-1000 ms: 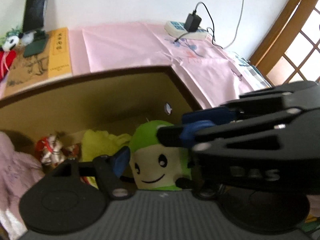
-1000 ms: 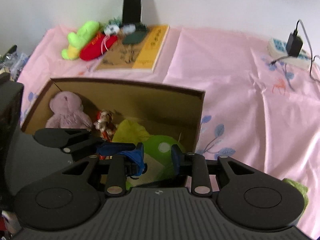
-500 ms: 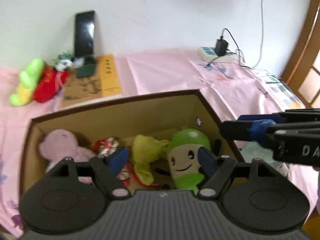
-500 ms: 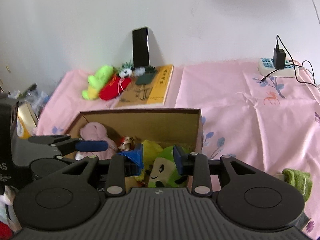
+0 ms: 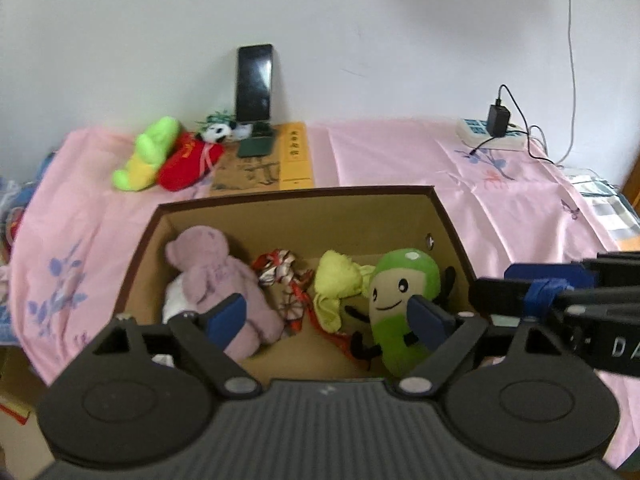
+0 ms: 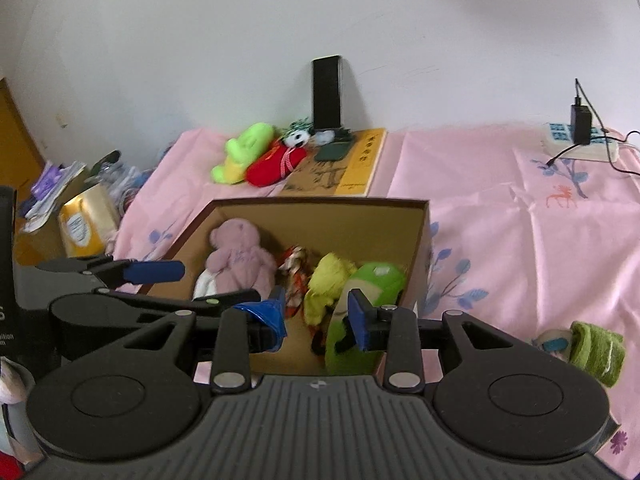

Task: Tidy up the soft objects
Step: 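Move the right gripper back to the pile onto the green rolled towel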

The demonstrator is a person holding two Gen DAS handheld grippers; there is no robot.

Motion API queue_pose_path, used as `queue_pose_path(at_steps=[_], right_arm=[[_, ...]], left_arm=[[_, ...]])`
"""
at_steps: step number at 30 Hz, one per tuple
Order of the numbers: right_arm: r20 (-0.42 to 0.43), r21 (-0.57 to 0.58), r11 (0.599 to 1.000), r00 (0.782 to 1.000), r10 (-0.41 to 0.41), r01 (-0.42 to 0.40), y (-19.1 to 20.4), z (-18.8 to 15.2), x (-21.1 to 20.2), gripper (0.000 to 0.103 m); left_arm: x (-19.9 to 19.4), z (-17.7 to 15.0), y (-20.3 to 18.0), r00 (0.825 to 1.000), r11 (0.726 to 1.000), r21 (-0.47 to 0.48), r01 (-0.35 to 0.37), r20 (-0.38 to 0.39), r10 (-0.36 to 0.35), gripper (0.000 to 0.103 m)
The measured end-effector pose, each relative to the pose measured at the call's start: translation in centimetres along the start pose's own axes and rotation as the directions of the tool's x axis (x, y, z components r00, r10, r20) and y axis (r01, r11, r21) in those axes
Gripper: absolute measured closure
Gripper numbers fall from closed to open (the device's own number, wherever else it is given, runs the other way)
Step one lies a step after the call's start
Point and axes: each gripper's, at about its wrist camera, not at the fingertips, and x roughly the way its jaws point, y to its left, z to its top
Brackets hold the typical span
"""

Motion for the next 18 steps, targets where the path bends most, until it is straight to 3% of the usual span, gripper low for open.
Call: queue_pose_path(at_steps=[4, 11, 15, 18], right_arm=[[-0.006, -0.007, 0.999, 0.999, 0.044, -0.044, -0.2, -1.2, -1.0, 0.085], [-0.016, 0.009, 0.998, 0.998, 0.056, -0.056, -1.8, -4.4, -2.7, 0.085], [-0.014, -0.023, 0.999, 0.999, 0.044, -0.045, -3.1, -6.4, -3.5, 0.085], [-0.008, -0.034, 0.999, 1.0, 0.018, -0.019, -4.8, -7.9, -4.2, 0.085]], left_arm=[[-1.5, -1.1, -1.0, 0.998, 0.998, -0.018, -0.056, 0.004, 0.056, 0.011], [-3.1, -3.8, -3.7, 0.997, 0.997, -0.011, -0.08, 0.004, 0.08, 0.005], [-2.2, -5.4, -5.6, 0.999, 1.0, -0.003, -0.029, -0.044, 0.029, 0.006], [-1.4, -6.3, -7.3, 0.995, 0.998, -0.012, 0.06, -0.075, -0.061, 0.006]])
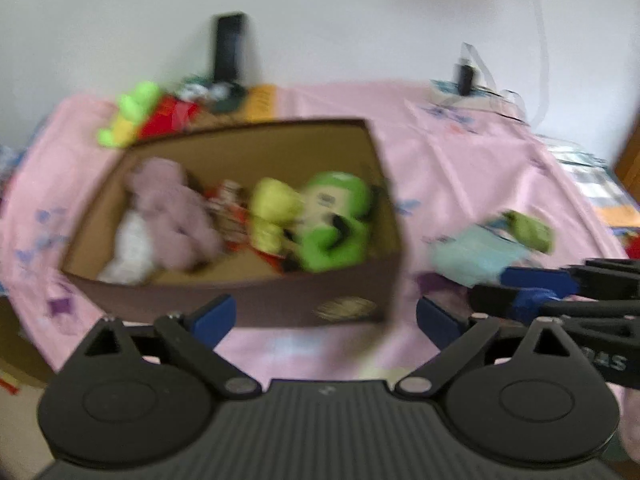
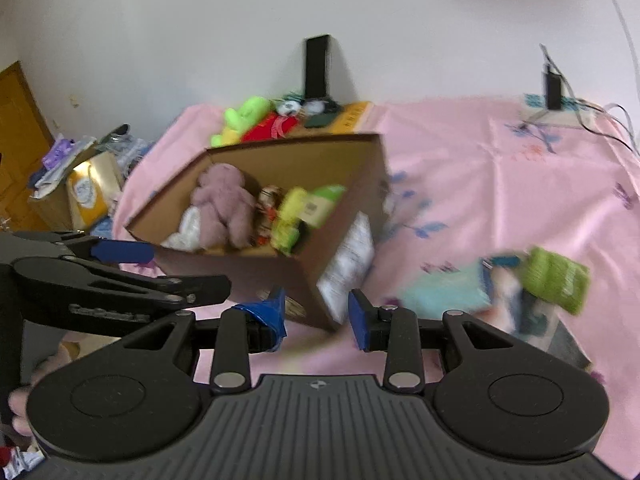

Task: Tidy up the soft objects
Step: 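Move the right gripper back to the pile onto the green rolled towel, then close the right gripper on the green rolled towel and lift it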

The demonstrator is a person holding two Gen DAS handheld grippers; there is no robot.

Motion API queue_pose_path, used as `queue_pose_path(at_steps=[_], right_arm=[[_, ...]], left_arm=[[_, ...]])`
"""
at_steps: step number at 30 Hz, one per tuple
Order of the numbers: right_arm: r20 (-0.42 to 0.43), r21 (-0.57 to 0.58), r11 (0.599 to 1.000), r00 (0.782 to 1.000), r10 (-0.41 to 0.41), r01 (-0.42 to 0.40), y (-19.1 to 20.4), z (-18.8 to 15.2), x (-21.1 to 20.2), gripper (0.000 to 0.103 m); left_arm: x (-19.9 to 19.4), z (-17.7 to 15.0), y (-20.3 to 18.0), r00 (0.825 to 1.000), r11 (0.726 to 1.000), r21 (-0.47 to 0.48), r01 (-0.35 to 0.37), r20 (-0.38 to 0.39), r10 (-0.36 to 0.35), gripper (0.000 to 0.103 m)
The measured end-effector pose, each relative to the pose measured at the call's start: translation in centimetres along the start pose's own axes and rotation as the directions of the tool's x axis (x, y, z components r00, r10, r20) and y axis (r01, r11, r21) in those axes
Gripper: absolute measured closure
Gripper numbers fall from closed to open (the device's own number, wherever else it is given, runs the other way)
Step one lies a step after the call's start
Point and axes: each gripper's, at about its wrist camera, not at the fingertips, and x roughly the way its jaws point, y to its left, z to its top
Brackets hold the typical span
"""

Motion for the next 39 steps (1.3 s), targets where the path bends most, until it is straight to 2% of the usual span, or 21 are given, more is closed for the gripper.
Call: queue_pose_path(at_steps=[5, 11, 16, 19, 21, 24, 25, 28, 30, 33, 36, 39], right_arm=[[-0.03, 0.099, 0.994, 0.999, -0.04, 0.043, -4.3, -2.0, -0.7, 0.085], [-0.042, 0.224, 0.971, 0.996, -0.079, 0.087, -8.7, -3.4, -1.9, 0.085], [-0.004, 0.377, 0.921, 0.995, -0.104, 0.097, -13.0, -3.5, -3.1, 0.085], [0.013, 0.449, 0.884, 0.988, -0.154, 0.131, -16.0, -3.0, -3.1, 0.085], [0.019, 0.509, 0.851, 0.986, -0.163, 0.131, -18.1, -2.7, -3.0, 0.085], [0.017, 0.586, 0.803, 0.989, -0.147, 0.109, -20.8, -2.3, -2.3, 0.084], [0.009, 0.594, 0.797, 0.99, -0.143, 0.11, -21.5, -2.1, -1.9, 0.084], [-0.005, 0.617, 0.78, 0.992, -0.124, 0.101, -23.0, -1.5, -0.9, 0.084], [-0.01, 0.636, 0.767, 0.995, -0.096, 0.08, -23.8, -1.5, -0.3, 0.084], [-0.02, 0.65, 0.758, 0.998, -0.057, 0.056, -24.4, -1.4, 0.5, 0.084], [-0.034, 0.642, 0.765, 0.999, -0.037, 0.05, -24.6, -1.4, 1.2, 0.084], [-0.032, 0.649, 0.76, 0.999, -0.016, 0.033, -25.0, -1.3, 1.8, 0.087]], left_arm=[[1.7, -1.0, -4.5, 0.992, 0.989, 0.086, 0.122, -0.035, -0.12, 0.006], [4.0, -0.4, -8.5, 0.977, 0.965, 0.152, 0.214, -0.044, -0.21, 0.006], [4.7, 1.8, -10.2, 0.952, 0.941, 0.151, 0.302, 0.002, -0.306, 0.006], [5.5, 3.7, -11.4, 0.935, 0.924, 0.179, 0.339, 0.044, -0.351, 0.018], [6.5, 4.9, -12.3, 0.92, 0.907, 0.201, 0.369, 0.057, -0.387, 0.02], [8.7, 6.0, -13.8, 0.896, 0.875, 0.223, 0.431, 0.013, -0.444, 0.029], [9.5, 6.2, -14.3, 0.89, 0.867, 0.225, 0.445, -0.007, -0.455, 0.035], [12.3, 6.5, -15.6, 0.884, 0.858, 0.215, 0.467, -0.078, -0.461, 0.042], [13.8, 6.5, -16.1, 0.88, 0.857, 0.198, 0.476, -0.116, -0.461, 0.042], [15.1, 6.7, -16.7, 0.882, 0.859, 0.199, 0.471, -0.134, -0.452, 0.041], [16.1, 6.8, -17.2, 0.885, 0.865, 0.192, 0.463, -0.148, -0.441, 0.04], [16.8, 6.7, -17.5, 0.881, 0.862, 0.191, 0.47, -0.162, -0.445, 0.053]])
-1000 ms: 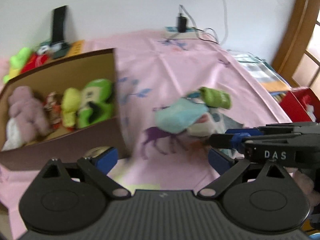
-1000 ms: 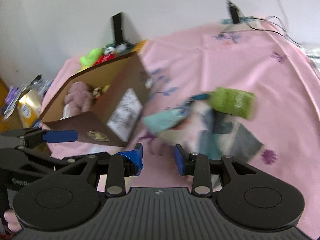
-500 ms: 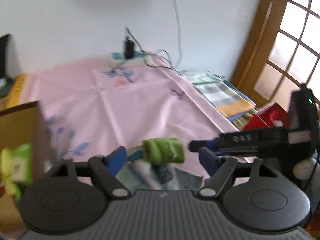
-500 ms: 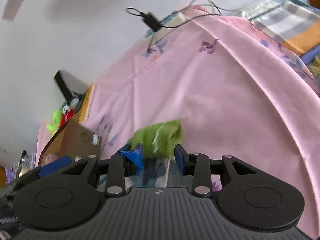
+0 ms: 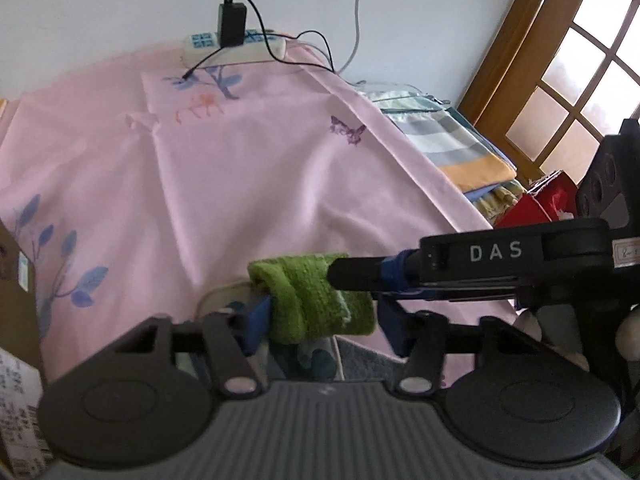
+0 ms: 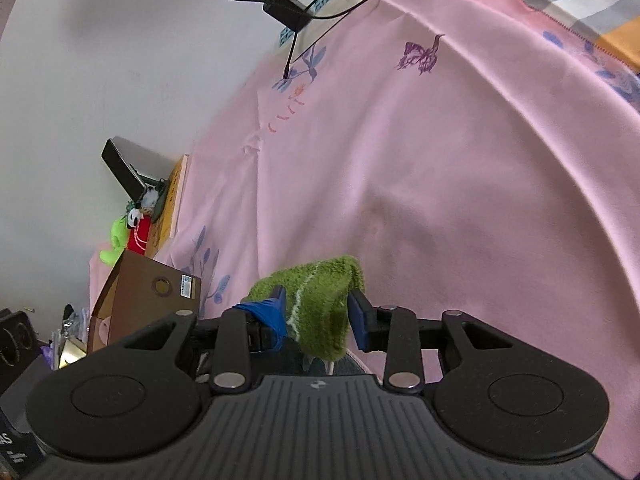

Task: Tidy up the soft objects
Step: 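Close the right gripper on the green rolled towel and lift it, then carry the green towel with the right gripper over the brown box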

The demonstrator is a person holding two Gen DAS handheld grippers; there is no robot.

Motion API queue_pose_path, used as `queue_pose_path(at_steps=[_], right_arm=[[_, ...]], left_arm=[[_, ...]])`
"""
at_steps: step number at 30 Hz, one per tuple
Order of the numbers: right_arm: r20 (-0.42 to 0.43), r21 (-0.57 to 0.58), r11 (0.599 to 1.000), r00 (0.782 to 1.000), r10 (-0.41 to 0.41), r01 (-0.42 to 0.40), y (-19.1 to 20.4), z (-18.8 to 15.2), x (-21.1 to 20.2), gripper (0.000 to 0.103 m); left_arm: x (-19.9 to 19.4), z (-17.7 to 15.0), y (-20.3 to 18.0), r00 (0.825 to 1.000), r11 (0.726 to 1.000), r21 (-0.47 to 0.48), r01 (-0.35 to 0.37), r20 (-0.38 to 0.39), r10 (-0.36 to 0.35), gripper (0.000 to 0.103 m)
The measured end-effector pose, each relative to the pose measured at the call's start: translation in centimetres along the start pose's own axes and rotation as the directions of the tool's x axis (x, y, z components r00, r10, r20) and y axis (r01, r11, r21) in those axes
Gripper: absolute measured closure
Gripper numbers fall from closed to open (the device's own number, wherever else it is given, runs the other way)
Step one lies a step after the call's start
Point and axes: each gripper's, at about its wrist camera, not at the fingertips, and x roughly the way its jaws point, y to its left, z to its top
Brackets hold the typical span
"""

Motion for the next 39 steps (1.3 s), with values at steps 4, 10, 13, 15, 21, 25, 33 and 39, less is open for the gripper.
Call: queue_pose_path(at_steps=[4, 10, 13, 15, 21, 25, 33, 39], right_arm=[[-0.022, -0.008, 0.999, 0.999, 0.046, -0.046, -0.3, 0.2, 0.3, 0.093], [-0.029, 0.004, 0.997, 0.997, 0.073, -0.073, -0.7, 0.5, -0.3, 0.101], [-0.025, -0.018, 0.995, 0.995, 0.101, -0.102, -0.2, 0.6, -1.3, 0.102], [-0.026, -0.034, 0.992, 0.992, 0.121, -0.122, 0.3, 0.7, -1.9, 0.102], [0.009, -0.084, 0.981, 0.984, 0.179, -0.177, 2.6, 0.9, -4.5, 0.102], [0.019, -0.16, 0.959, 0.971, 0.239, -0.233, 5.9, 0.8, -5.8, 0.102], [-0.051, -0.333, 0.892, 0.95, 0.307, -0.306, 15.3, -0.6, -3.3, 0.101], [-0.115, -0.429, 0.85, 0.952, 0.283, -0.305, 22.3, -2.6, 2.0, 0.101]], left_arm=[[0.4, -0.1, -0.3, 1.0, 1.0, -0.006, 0.01, -0.009, -0.01, 0.073], [-0.3, -0.1, -1.0, 0.999, 0.999, -0.015, 0.03, 0.021, -0.029, 0.098], [-1.3, 0.1, -1.4, 0.997, 0.997, -0.028, 0.068, 0.045, -0.067, 0.098], [-2.2, 0.1, -1.9, 0.995, 0.997, -0.025, 0.077, 0.069, -0.076, 0.099], [-7.3, 0.3, -2.5, 0.979, 0.995, -0.017, 0.094, 0.182, -0.089, 0.099], [-11.8, -0.1, -1.4, 0.959, 0.997, -0.021, 0.078, 0.273, -0.07, 0.099], [-19.1, -1.5, 5.7, 0.942, 0.998, -0.057, 0.02, 0.334, 0.0, 0.099], [-21.7, -3.3, 13.1, 0.942, 0.986, -0.166, 0.025, 0.334, 0.032, 0.099]])
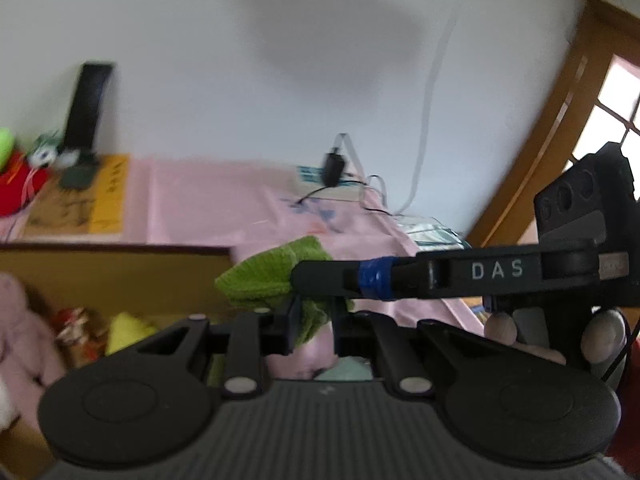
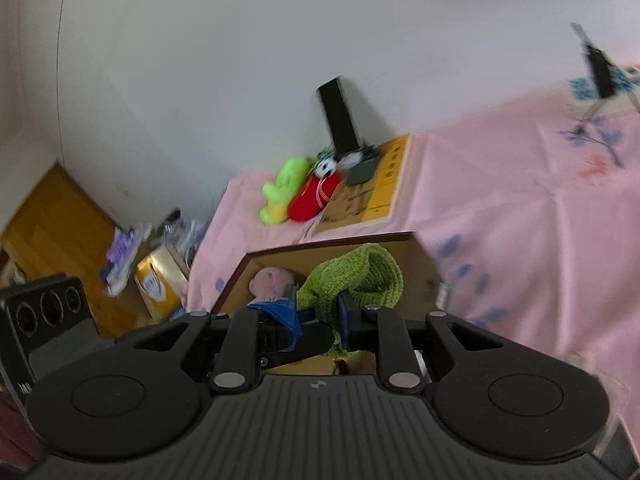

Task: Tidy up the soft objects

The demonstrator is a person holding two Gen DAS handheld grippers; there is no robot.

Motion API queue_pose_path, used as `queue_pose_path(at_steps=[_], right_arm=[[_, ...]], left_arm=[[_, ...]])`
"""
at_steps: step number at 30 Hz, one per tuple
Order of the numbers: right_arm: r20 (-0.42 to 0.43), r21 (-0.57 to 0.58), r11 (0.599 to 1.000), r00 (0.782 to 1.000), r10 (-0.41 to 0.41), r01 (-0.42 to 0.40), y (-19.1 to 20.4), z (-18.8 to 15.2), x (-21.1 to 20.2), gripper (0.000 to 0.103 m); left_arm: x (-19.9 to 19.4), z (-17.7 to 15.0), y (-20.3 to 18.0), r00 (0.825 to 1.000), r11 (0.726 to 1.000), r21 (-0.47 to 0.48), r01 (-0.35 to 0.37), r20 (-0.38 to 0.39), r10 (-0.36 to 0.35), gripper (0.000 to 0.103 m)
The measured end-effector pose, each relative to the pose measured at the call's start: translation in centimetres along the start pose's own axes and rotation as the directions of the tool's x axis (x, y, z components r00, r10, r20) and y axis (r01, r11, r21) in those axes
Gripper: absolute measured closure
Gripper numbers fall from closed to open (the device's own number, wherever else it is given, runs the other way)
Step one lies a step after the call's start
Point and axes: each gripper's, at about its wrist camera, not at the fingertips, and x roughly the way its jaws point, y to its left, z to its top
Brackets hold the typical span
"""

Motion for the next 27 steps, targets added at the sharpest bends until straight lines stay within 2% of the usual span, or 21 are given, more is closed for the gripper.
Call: queue_pose_path(at_steps=[5, 8, 12, 18, 22, 24, 27], right_arm=[[-0.054, -0.079, 0.995, 0.997, -0.06, 0.055, 2.9, 0.5, 5.5, 0.101], [-0.057, -0.098, 0.989, 0.992, -0.113, 0.107, 3.8, 0.7, 8.0, 0.101], [-0.057, -0.103, 0.974, 0.976, -0.21, 0.203, 3.9, 1.1, 10.6, 0.101], [-0.089, -0.089, 0.939, 0.937, -0.339, 0.331, 3.5, 1.3, 12.9, 0.101], [-0.114, -0.095, 0.899, 0.893, -0.436, 0.427, 3.1, 1.3, 14.0, 0.095], [-0.139, -0.073, 0.904, 0.893, -0.428, 0.422, 2.8, 1.2, 14.1, 0.095], [-0.124, -0.057, 0.898, 0.889, -0.441, 0.437, 2.7, 1.2, 13.7, 0.094]], left_arm=[[0.0, 0.7, 6.0, 0.999, 0.998, -0.058, 0.015, -0.041, -0.018, 0.099], [1.7, 1.5, 8.5, 0.996, 0.997, -0.061, 0.043, -0.079, -0.048, 0.099], [4.2, 2.3, 11.6, 0.981, 0.992, -0.092, 0.088, -0.162, -0.102, 0.099], [7.3, 2.3, 14.1, 0.958, 0.991, -0.096, 0.098, -0.259, -0.12, 0.099], [8.1, 1.8, 15.1, 0.947, 0.989, -0.113, 0.094, -0.297, -0.124, 0.098], [8.2, 1.7, 15.4, 0.945, 0.991, -0.105, 0.089, -0.305, -0.117, 0.098], [8.1, 1.9, 15.4, 0.949, 0.995, -0.073, 0.064, -0.303, -0.084, 0.098]])
